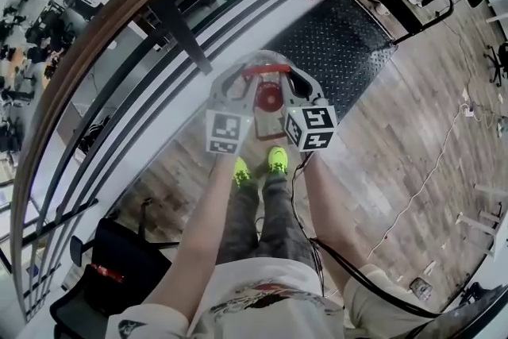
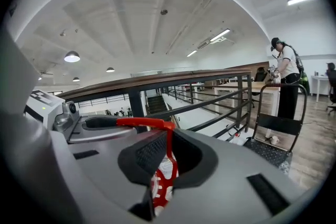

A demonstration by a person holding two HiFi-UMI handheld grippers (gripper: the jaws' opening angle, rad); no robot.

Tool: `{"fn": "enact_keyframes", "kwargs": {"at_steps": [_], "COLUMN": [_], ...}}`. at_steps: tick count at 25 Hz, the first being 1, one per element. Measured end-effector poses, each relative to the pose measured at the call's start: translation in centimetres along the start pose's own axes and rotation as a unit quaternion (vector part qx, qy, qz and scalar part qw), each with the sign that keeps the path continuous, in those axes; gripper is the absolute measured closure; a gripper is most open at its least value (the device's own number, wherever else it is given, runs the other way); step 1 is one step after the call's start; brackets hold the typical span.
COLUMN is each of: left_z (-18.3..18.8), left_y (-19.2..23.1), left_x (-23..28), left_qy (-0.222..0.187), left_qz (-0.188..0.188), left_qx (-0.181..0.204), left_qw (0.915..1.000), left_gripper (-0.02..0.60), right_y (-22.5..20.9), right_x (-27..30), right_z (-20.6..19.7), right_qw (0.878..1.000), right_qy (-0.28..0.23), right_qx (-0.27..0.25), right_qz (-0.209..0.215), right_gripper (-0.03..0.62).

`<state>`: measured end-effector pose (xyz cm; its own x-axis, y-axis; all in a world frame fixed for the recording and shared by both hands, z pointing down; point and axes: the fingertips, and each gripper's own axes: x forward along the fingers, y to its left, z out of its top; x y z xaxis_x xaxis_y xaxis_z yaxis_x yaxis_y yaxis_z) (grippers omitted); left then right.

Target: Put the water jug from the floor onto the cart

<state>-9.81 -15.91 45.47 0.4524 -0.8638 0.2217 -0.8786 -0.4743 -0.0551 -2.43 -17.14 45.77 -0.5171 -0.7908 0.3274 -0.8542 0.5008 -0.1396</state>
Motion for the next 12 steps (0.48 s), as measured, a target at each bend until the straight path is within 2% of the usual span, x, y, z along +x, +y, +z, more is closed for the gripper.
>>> {"fn": "enact_keyframes", "kwargs": {"at_steps": [12], "left_z": [2.5], "left_y": [-2.0], "left_x": [2.0], "left_qy": [-0.008], "left_qz": [-0.043], "left_qx": [0.017], "left_qw": [0.9989], "left_gripper": [0.476], "right_y": [-2.6], "right_x": [-2.0], "right_z": [1.7], "right_qw": [0.998], "right_qy": [-0.021], "right_qx": [0.018], "right_qz": [-0.048], "right_gripper": [0.556]}}
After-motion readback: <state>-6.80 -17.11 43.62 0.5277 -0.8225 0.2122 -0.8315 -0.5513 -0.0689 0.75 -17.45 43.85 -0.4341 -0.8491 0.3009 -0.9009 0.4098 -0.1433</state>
